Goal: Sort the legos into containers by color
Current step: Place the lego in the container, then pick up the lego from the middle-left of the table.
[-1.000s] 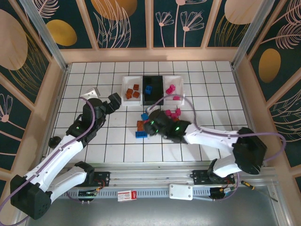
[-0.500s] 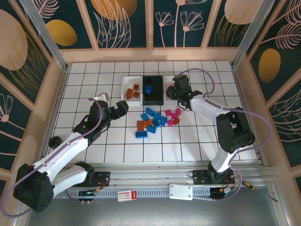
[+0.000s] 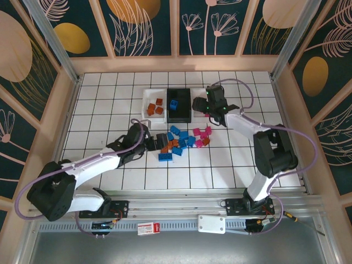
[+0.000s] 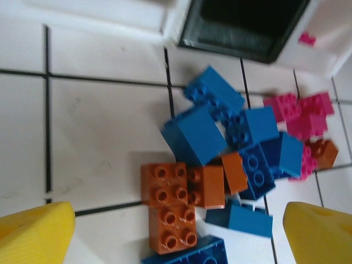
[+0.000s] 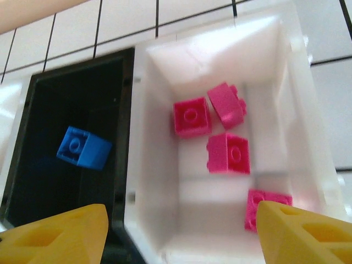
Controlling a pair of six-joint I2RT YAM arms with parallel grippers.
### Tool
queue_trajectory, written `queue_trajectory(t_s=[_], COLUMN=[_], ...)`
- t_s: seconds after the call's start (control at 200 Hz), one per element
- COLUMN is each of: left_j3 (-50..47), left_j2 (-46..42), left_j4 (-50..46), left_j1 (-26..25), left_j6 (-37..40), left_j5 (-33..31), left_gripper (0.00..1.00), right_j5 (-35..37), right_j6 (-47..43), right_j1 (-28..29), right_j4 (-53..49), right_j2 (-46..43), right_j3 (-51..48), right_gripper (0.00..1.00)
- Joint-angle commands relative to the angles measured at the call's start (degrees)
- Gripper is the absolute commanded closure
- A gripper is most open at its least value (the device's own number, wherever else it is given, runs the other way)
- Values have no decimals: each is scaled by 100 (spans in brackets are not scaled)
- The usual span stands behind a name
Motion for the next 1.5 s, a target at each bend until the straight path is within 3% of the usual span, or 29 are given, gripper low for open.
queue_trajectory(t_s=[0.0, 0.245, 0.435, 0.746, 0.976, 1.201, 1.491], left_j3=[152, 535, 499, 362, 242, 46, 362], left_j2=[213, 1084, 1257, 1662, 1628, 1202, 310], left_j4=[-52, -578, -697, -443, -424, -572, -1035], left_j1=[-241, -1117, -1254, -1387, -1390, -1395, -1378], left_j6=[206, 436, 185, 24, -40, -191, -159], left_j5=[-253, -1127, -1541, -1194, -1182, -1141, -1208], left_gripper=[7, 7, 5, 2, 25, 37, 40], right_j5=[-94, -163, -160, -160, -159, -160, -160], right_j6=[175, 405, 422, 396, 416, 457, 563], right_j1=[141, 157, 168, 173, 164, 163, 162], right_j4=[354, 687, 724, 773, 811, 840, 861], right_j2=[-568, -1222, -1490, -1729, -1686, -1719, -2007], right_j3=[-641, -1526, -1697, -1830, -1858, -1874, -2122], right_gripper=[28, 27, 27, 26, 26, 26, 26])
